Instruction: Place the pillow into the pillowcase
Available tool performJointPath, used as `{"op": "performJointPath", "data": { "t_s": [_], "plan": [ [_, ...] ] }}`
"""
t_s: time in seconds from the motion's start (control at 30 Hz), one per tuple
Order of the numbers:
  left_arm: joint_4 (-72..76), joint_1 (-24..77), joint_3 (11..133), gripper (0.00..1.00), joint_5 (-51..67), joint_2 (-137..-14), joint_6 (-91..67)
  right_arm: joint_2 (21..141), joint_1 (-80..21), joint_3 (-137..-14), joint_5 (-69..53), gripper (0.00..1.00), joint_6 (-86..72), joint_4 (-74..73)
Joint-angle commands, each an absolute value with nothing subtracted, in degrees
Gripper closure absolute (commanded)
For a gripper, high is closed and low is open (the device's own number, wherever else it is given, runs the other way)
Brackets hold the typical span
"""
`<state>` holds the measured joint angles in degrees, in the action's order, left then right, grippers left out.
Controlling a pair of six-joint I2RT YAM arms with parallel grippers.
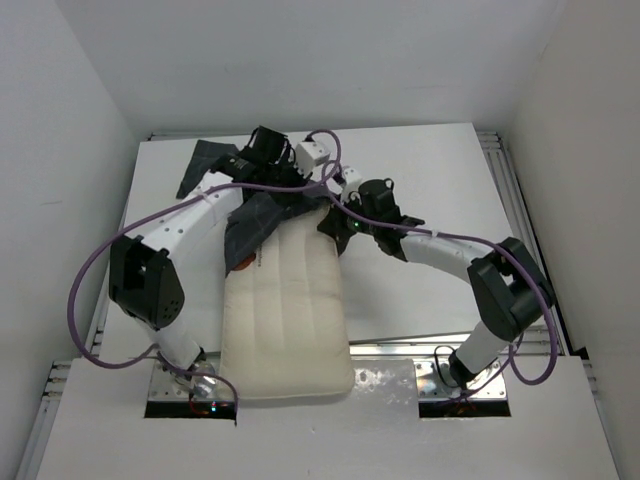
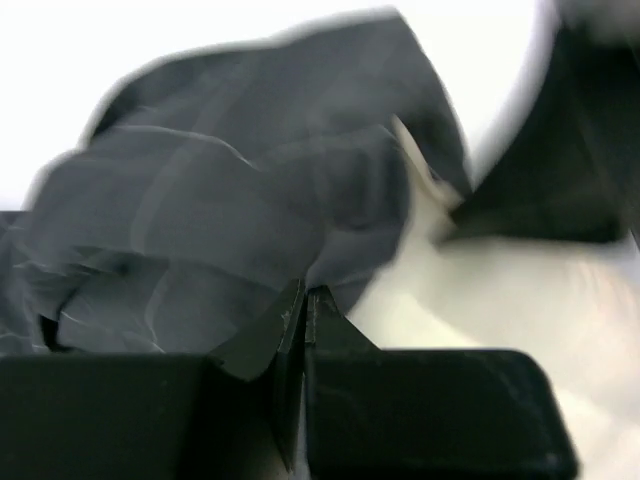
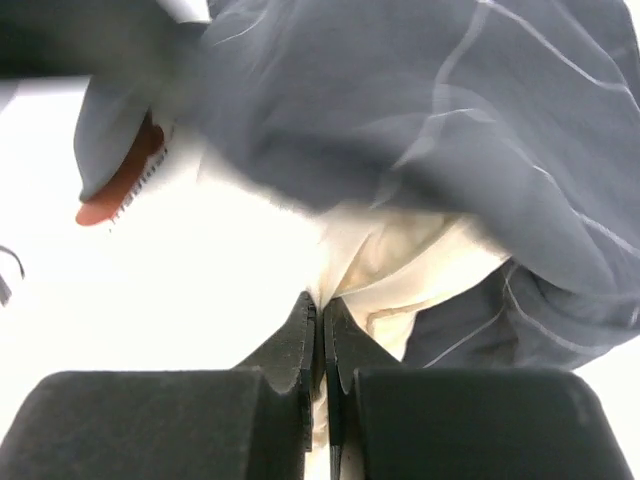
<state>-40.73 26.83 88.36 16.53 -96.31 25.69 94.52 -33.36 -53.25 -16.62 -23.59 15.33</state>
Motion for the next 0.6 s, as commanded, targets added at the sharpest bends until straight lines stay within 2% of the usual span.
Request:
{"op": "performJointPath", "data": {
  "t_s": [0.0,0.2,0.43,0.53,0.57],
  "plan": [
    [-30.34,26.45,92.89,1.00,12.39,-99.13,17.59,94.04,-37.52,-53.70,-19.34,1.00,-18.21,17.06],
    [-31.63,29.44,97.56,1.00,17.83,-102.40,19.41,96.33,-39.73,-59.41,-18.64,1.00,-13.02,12.39],
    [-43.84,30.15,92.82,1.00,36.46,-95.99,29.26,99.48,-36.40,-61.52,-15.64,1.00,-18.44,16.96],
    [-51.14,30.15,90.71,1.00,41.83,-93.27,34.53,101.16,-34.03,-61.53,-14.69,0.90,-25.65,20.28],
    [-54.11,30.15,90.18,1.00,42.44,-92.56,36.28,101.60,-33.40,-61.26,-14.50,0.83,-28.80,21.09]
  ]
}}
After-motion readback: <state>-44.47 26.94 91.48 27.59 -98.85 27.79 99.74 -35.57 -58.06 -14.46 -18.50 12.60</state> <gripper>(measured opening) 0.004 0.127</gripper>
